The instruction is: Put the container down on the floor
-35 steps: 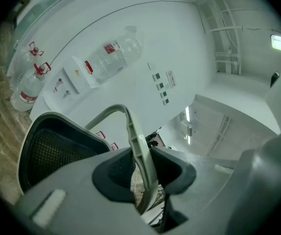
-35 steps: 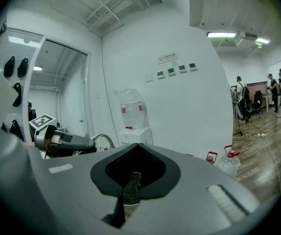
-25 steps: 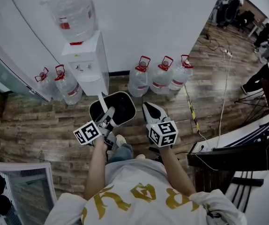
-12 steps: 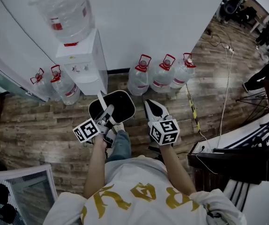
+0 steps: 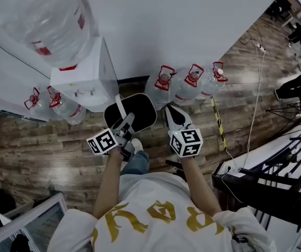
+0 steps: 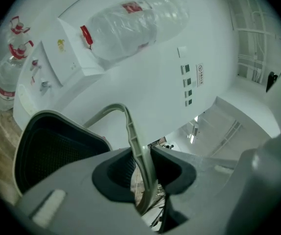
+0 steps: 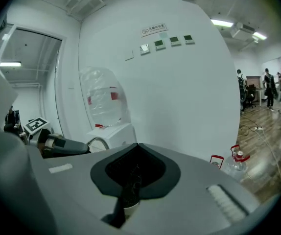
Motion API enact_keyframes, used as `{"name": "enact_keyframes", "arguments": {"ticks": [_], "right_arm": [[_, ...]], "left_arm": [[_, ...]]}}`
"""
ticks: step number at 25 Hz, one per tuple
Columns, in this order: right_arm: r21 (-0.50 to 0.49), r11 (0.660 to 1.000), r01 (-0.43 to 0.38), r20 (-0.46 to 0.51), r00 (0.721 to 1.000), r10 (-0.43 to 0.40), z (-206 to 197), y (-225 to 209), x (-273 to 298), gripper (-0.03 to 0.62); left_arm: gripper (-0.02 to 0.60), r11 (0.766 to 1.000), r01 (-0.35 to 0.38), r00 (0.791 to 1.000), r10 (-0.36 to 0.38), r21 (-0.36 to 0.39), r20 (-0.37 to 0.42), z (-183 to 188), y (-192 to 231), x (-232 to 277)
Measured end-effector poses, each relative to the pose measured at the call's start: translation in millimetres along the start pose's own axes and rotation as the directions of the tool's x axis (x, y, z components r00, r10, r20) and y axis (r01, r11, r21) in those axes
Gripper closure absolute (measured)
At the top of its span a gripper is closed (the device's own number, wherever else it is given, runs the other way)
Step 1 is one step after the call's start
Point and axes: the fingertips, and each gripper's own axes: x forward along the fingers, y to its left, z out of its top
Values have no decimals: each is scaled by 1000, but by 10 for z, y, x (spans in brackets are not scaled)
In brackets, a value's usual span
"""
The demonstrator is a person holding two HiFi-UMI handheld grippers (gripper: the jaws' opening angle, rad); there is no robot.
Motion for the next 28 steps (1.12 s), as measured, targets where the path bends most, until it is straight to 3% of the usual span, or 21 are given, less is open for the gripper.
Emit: {"name": "enact_keyframes", "arguments": {"ticks": [6, 12, 28], "right_arm": [[11, 998, 58, 4, 998, -58, 267, -210, 644, 569], [22, 995, 97, 17, 995, -98, 459, -353, 870, 569], [33, 997, 76, 17, 997, -77, 474, -508, 1242, 569]], "left_arm": [[482, 999, 47, 997, -45, 20, -58, 566, 99, 560], [482, 997, 76, 995, -74, 19, -71, 941, 132, 922], [482, 998, 62, 995, -61, 10, -75, 1126, 284, 1178]]}}
